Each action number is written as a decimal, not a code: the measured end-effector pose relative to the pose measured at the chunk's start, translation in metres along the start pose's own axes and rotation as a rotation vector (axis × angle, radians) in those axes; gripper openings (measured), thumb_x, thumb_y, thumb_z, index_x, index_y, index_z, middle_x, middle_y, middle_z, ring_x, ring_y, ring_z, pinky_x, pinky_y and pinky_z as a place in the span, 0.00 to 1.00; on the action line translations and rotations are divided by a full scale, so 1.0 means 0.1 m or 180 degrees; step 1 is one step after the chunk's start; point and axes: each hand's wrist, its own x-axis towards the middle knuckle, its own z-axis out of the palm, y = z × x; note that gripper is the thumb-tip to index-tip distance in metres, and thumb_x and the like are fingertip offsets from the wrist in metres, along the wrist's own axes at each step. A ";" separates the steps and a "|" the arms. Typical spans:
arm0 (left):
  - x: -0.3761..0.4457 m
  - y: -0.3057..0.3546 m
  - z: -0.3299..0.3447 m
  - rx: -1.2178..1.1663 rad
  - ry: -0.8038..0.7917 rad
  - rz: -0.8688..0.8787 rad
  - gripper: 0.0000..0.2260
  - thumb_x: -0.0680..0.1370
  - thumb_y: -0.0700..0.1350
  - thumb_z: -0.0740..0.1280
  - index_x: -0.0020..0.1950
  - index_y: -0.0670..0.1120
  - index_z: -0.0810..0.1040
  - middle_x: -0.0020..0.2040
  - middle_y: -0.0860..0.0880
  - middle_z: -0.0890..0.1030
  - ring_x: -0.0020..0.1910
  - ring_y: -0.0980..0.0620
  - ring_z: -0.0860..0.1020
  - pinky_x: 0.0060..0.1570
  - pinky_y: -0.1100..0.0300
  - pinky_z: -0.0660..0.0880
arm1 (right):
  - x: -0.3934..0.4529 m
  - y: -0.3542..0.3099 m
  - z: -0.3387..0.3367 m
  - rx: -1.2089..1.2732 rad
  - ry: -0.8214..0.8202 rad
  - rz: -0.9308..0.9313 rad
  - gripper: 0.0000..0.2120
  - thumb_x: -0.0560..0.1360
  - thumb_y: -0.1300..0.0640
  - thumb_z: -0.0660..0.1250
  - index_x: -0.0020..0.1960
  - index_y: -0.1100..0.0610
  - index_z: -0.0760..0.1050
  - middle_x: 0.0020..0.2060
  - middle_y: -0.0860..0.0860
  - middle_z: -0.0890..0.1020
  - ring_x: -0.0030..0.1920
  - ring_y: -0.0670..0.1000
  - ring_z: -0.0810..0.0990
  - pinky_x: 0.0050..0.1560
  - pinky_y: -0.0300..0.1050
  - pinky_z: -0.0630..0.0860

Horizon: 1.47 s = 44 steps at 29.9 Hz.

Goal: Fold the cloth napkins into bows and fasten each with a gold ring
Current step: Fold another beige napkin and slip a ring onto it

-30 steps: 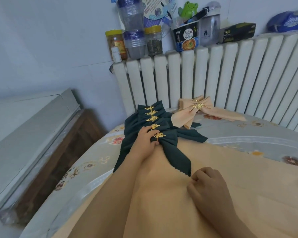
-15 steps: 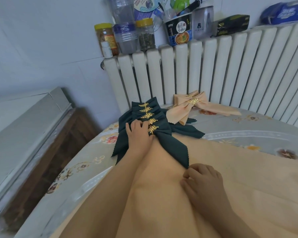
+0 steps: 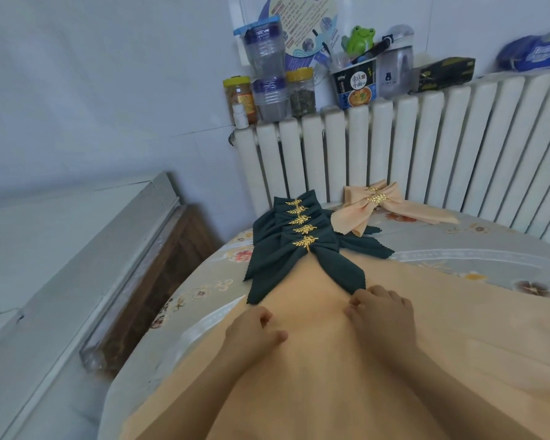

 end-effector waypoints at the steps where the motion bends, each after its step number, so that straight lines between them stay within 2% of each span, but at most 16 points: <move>1: 0.05 0.06 -0.02 -0.0090 0.0261 0.0027 0.07 0.72 0.50 0.70 0.44 0.50 0.73 0.40 0.54 0.74 0.44 0.53 0.73 0.44 0.59 0.69 | 0.06 -0.03 -0.01 -0.0003 0.0093 0.0009 0.09 0.77 0.45 0.60 0.52 0.44 0.77 0.54 0.45 0.76 0.55 0.50 0.72 0.55 0.45 0.61; 4: 0.23 0.19 -0.10 -0.0014 0.0997 0.0196 0.04 0.75 0.46 0.66 0.40 0.50 0.75 0.35 0.56 0.75 0.41 0.54 0.73 0.49 0.57 0.64 | 0.23 -0.15 -0.02 0.0118 0.0283 0.0052 0.12 0.77 0.47 0.60 0.56 0.47 0.77 0.57 0.49 0.75 0.56 0.54 0.72 0.56 0.48 0.63; 6: 0.31 0.22 -0.07 0.0338 0.1062 0.0200 0.05 0.77 0.44 0.62 0.42 0.50 0.74 0.36 0.56 0.76 0.41 0.53 0.74 0.50 0.57 0.58 | 0.29 -0.17 -0.01 -0.0023 -0.0175 0.0114 0.16 0.77 0.46 0.59 0.64 0.47 0.71 0.62 0.52 0.72 0.60 0.56 0.71 0.60 0.50 0.64; 8: 0.34 0.19 -0.02 0.0572 0.0996 0.0076 0.04 0.78 0.43 0.61 0.50 0.49 0.74 0.46 0.52 0.78 0.49 0.49 0.75 0.54 0.55 0.59 | 0.27 -0.13 -0.01 -0.0208 -0.0648 0.0209 0.24 0.76 0.45 0.59 0.71 0.49 0.62 0.65 0.54 0.70 0.63 0.57 0.69 0.63 0.51 0.64; 12: 0.21 0.04 0.05 0.0889 0.1132 0.0272 0.16 0.78 0.48 0.64 0.65 0.50 0.69 0.63 0.49 0.70 0.62 0.50 0.69 0.61 0.56 0.62 | 0.13 0.11 -0.17 -0.0717 -0.0751 0.0340 0.33 0.75 0.38 0.59 0.72 0.52 0.54 0.65 0.54 0.70 0.64 0.57 0.68 0.62 0.52 0.65; 15: -0.16 0.06 0.07 0.0502 0.0842 0.0377 0.10 0.77 0.54 0.64 0.55 0.52 0.72 0.54 0.52 0.74 0.53 0.54 0.73 0.57 0.59 0.70 | 0.00 0.35 -0.38 -0.1259 -0.0962 0.0428 0.32 0.73 0.33 0.57 0.67 0.54 0.61 0.62 0.54 0.71 0.63 0.56 0.68 0.62 0.52 0.64; 18: -0.54 0.04 0.09 0.0206 0.0154 0.0171 0.14 0.76 0.61 0.62 0.50 0.51 0.72 0.45 0.55 0.75 0.43 0.57 0.74 0.44 0.61 0.72 | -0.09 0.44 -0.49 -0.1344 -0.1266 0.0339 0.27 0.75 0.34 0.55 0.62 0.54 0.64 0.58 0.52 0.77 0.61 0.55 0.70 0.61 0.51 0.62; 21: -0.91 -0.05 0.07 -0.0019 -0.0269 0.0322 0.19 0.73 0.65 0.63 0.51 0.51 0.72 0.49 0.54 0.76 0.46 0.59 0.73 0.44 0.62 0.71 | -0.20 0.41 -0.58 -0.0968 -0.1312 0.0285 0.16 0.78 0.43 0.56 0.58 0.54 0.68 0.52 0.50 0.78 0.54 0.53 0.75 0.52 0.46 0.65; 24: -1.25 -0.12 0.04 0.0205 -0.0861 0.0473 0.24 0.69 0.61 0.71 0.58 0.50 0.70 0.57 0.54 0.70 0.57 0.57 0.70 0.55 0.61 0.69 | -0.36 0.33 -0.63 -0.0796 -0.1120 0.0198 0.12 0.80 0.50 0.56 0.59 0.55 0.68 0.53 0.52 0.77 0.52 0.53 0.76 0.43 0.43 0.69; 25: -1.24 -0.17 0.06 0.0535 -0.0911 0.0542 0.25 0.68 0.58 0.72 0.60 0.50 0.69 0.58 0.54 0.68 0.59 0.56 0.68 0.58 0.60 0.68 | -0.35 0.29 -0.62 -0.0891 -0.1026 0.0099 0.12 0.80 0.51 0.55 0.59 0.55 0.69 0.53 0.52 0.78 0.52 0.54 0.77 0.43 0.43 0.69; 27: -1.31 -0.24 0.09 0.0822 -0.0629 0.0690 0.18 0.70 0.50 0.70 0.57 0.50 0.71 0.56 0.52 0.69 0.59 0.52 0.69 0.58 0.57 0.69 | -0.44 0.21 -0.70 -0.1001 -0.0921 -0.0066 0.11 0.81 0.53 0.53 0.58 0.55 0.71 0.51 0.52 0.78 0.51 0.53 0.77 0.42 0.43 0.70; 29: -1.43 -0.26 0.04 0.0820 -0.0416 0.0788 0.11 0.72 0.41 0.62 0.53 0.47 0.75 0.52 0.49 0.74 0.55 0.48 0.72 0.52 0.57 0.70 | -0.56 0.12 -0.83 -0.1075 -0.0950 -0.0193 0.10 0.81 0.56 0.54 0.57 0.56 0.72 0.52 0.52 0.78 0.52 0.53 0.77 0.43 0.43 0.70; 32: -1.67 -0.22 -0.07 0.0980 -0.0475 0.0950 0.13 0.71 0.36 0.59 0.50 0.45 0.80 0.50 0.47 0.80 0.50 0.49 0.76 0.42 0.59 0.67 | -0.77 0.12 -1.09 -0.1360 -0.1088 -0.0280 0.10 0.80 0.59 0.56 0.58 0.57 0.73 0.54 0.52 0.77 0.53 0.53 0.77 0.44 0.42 0.70; 37: -2.09 -0.14 -0.15 0.1268 -0.0796 0.1176 0.10 0.73 0.39 0.64 0.51 0.47 0.81 0.45 0.50 0.79 0.42 0.55 0.72 0.38 0.64 0.66 | -1.21 0.41 -1.48 -0.1727 -0.1414 -0.0343 0.07 0.78 0.56 0.60 0.42 0.56 0.70 0.38 0.49 0.74 0.41 0.51 0.75 0.41 0.43 0.70; 41: -2.42 -0.08 -0.03 0.1290 -0.1031 0.1251 0.09 0.72 0.41 0.65 0.50 0.49 0.80 0.41 0.53 0.76 0.39 0.55 0.72 0.38 0.63 0.69 | -1.65 0.70 -1.64 -0.1880 -0.1636 -0.0223 0.13 0.76 0.51 0.62 0.58 0.55 0.75 0.55 0.50 0.78 0.56 0.51 0.77 0.52 0.44 0.74; 44: -2.56 -0.07 0.07 0.1111 -0.1252 0.1233 0.07 0.74 0.46 0.66 0.49 0.49 0.81 0.40 0.53 0.78 0.35 0.57 0.73 0.35 0.64 0.69 | -1.80 0.88 -1.67 -0.1804 -0.1516 -0.0127 0.15 0.77 0.48 0.62 0.59 0.55 0.73 0.56 0.50 0.78 0.56 0.51 0.77 0.52 0.43 0.73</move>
